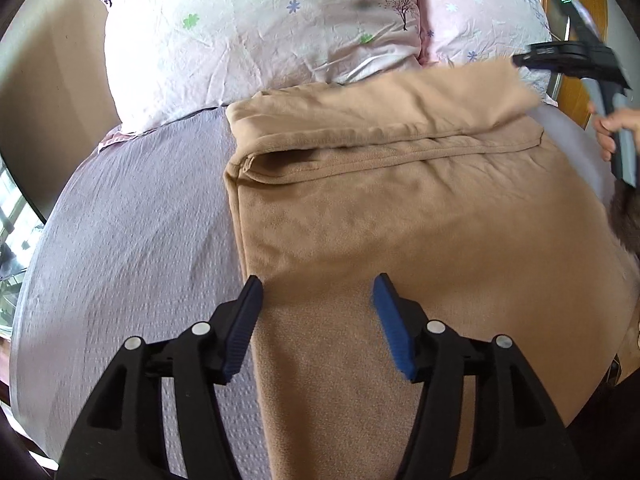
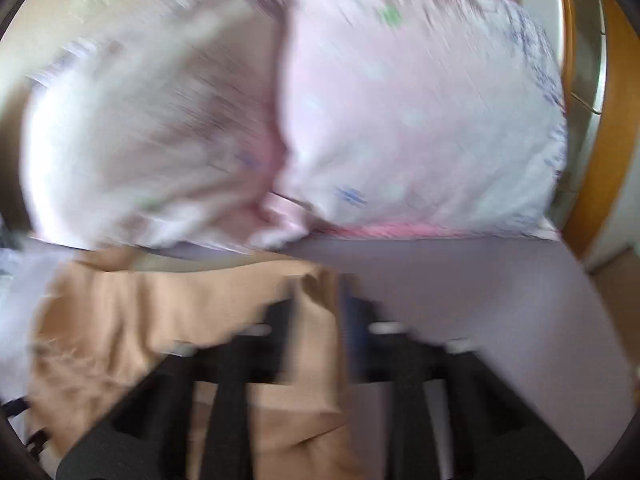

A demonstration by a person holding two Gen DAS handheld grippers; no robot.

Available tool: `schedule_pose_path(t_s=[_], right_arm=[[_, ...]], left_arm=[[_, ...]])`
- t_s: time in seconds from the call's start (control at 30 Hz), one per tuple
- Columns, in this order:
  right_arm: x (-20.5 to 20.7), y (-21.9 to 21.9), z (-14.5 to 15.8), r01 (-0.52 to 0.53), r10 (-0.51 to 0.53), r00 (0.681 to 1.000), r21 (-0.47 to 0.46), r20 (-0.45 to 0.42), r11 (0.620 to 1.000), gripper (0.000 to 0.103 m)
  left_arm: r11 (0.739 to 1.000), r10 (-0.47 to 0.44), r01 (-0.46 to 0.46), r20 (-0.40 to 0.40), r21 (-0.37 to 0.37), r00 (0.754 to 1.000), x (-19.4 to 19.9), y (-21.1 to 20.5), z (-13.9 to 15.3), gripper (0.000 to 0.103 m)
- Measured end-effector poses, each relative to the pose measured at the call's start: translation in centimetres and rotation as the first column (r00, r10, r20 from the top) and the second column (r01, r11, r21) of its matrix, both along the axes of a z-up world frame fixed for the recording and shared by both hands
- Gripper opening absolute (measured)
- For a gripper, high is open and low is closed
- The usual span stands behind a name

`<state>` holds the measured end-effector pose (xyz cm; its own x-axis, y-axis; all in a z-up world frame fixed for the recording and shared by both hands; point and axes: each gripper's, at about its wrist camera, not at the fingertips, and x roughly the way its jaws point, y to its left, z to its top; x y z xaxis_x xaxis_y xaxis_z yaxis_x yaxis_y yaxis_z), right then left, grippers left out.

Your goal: Fold small clothes

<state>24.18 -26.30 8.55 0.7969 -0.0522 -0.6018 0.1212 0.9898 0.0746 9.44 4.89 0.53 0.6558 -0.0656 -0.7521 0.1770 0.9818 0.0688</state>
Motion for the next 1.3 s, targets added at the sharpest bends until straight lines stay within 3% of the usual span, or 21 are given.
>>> schedule_pose_path(t_s=[0.07,0.23,0.3,0.37,0.47,0.57,0.73,0.87,1.0,1.07,1.2,1.3], right_arm=[[-1.1,-0.8,0.1,-0.072,0.065,0.996,0.130,0.056,0.989,0.071],[-1.4,0.8,-1.4,-0.196,0.191,0.981,0.193,0.044,0.961,0.067],[-0.3,1.6,-2.8,-0.205,0.213,0.977,0.190,-0.020,0.960,0.067],[1.7,1.9,-6.0,-0.167,0.205,0.959,0.193,-0.198,0.967,0.067],[1.7,2.6,-6.3,-0.186,0.212,0.955,0.135,-0.208,0.973,0.073],[-1.3,2.5,-4.7,-0.234,0.263,0.955,0.195,-0.138,0.952,0.075],[-11.2,0.9,-2.2,-0.418,0.407,0.908,0.220,0.097,0.881,0.096],[-19.3,-1.7,-2.6,-0.538,0.501,0.841,0.231,0.203,0.811,0.102],[-26.4,-3.6,-6.0,-0.600,0.586,0.798,0.273,0.141,0.752,0.102],[-28.4,-4.6,-8.5,-0.577,0.597,0.800,0.352,0.062,0.737,0.102],[-28.9,-5.6,-13.4,-0.471,0.566,0.820,0.462,-0.084,0.752,0.102],[-27.3,-5.4,-15.7,-0.466,0.586,0.809,0.559,-0.045,0.686,0.102]], left_arm=[[1.000,-0.001,0.001,0.003,-0.004,1.000,0.0,0.1,0.0,0.060],[1.000,0.000,0.000,0.007,-0.009,1.000,0.1,0.0,-0.1,0.066],[1.000,0.001,-0.001,0.007,-0.013,1.000,0.1,0.1,-0.1,0.066],[1.000,0.004,-0.004,0.009,-0.019,1.000,0.1,0.2,-0.1,0.066],[0.999,0.006,-0.006,0.014,-0.038,1.000,-0.1,0.4,0.0,0.066],[0.990,-0.007,0.009,0.014,-0.142,1.000,-1.1,1.6,0.7,0.066],[0.932,-0.045,0.066,0.069,-0.356,0.997,-4.9,5.5,2.4,0.070],[0.843,-0.091,0.128,0.097,-0.522,0.991,-9.5,9.7,2.9,0.073],[0.778,-0.116,0.141,0.081,-0.612,0.990,-13.3,12.8,1.8,0.074],[0.767,-0.106,0.116,0.054,-0.631,0.993,-15.1,14.0,0.7,0.074],[0.733,-0.109,0.078,-0.003,-0.676,0.994,-16.2,14.9,-1.9,0.073],[0.721,-0.130,0.066,-0.040,-0.690,0.991,-15.2,14.0,-3.8,0.073]])
